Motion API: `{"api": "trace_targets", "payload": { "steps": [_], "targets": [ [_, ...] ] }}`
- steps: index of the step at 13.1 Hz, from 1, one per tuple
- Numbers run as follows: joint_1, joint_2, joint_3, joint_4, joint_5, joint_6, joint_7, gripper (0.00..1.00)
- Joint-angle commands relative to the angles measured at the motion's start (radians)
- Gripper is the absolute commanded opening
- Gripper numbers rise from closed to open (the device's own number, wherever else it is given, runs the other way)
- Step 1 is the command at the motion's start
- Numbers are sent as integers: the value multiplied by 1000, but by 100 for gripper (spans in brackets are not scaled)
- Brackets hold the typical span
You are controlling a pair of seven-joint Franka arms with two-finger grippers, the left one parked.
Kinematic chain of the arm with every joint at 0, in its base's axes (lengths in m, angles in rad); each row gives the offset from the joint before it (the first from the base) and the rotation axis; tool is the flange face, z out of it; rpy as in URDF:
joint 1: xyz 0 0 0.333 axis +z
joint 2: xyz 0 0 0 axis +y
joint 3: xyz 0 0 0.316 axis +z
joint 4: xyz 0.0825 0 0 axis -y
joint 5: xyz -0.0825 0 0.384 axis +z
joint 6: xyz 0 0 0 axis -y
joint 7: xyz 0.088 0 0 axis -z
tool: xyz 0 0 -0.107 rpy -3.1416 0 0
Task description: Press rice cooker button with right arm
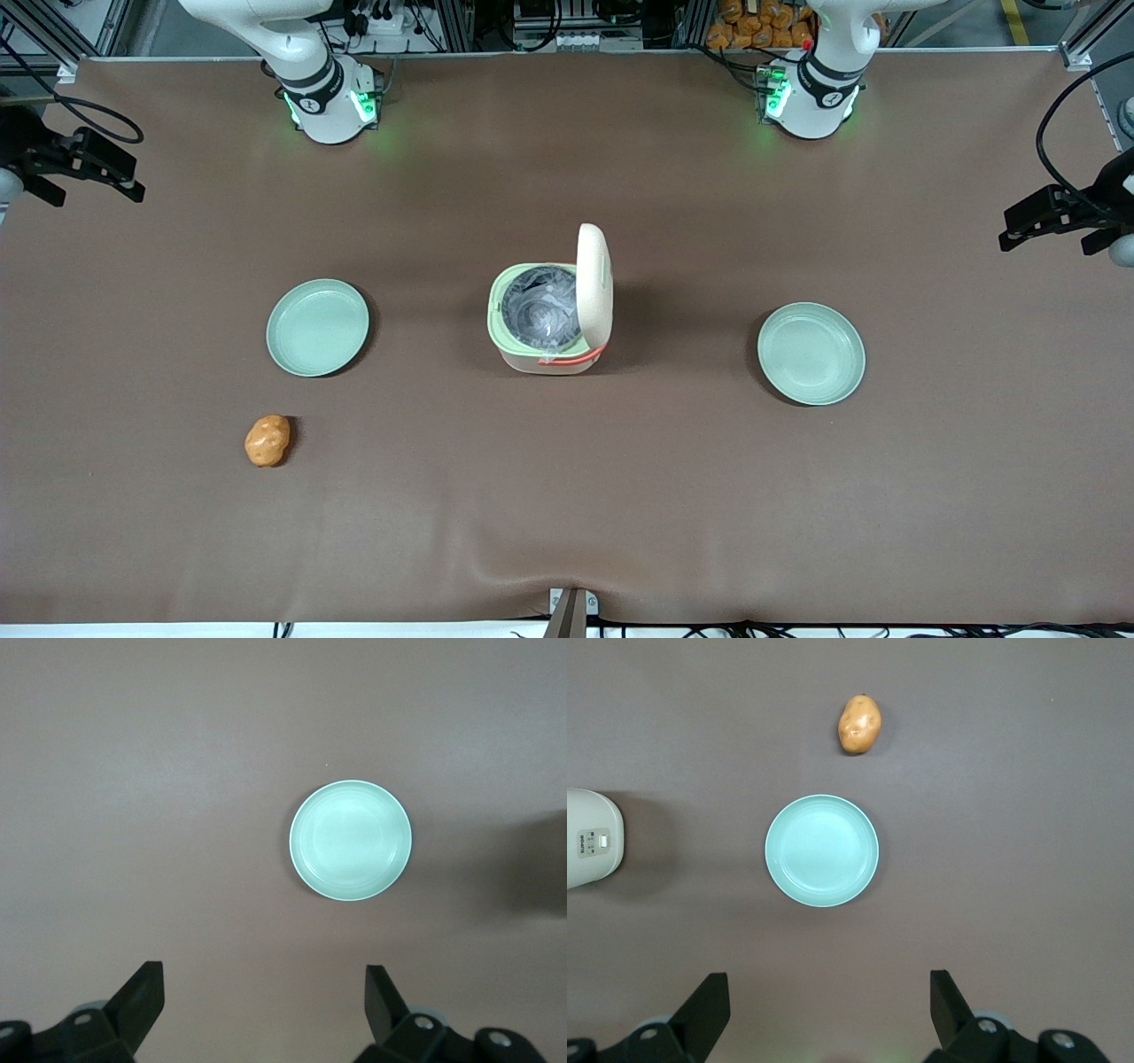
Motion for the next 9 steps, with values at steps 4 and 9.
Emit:
{"api": "trace_targets", "payload": {
  "steps": [4,9],
  "targets": [
    [-17,-19,15,-11,-21,13,-17,100],
    [-16,-19,17,-3,-21,13,-26,100]
  ]
}}
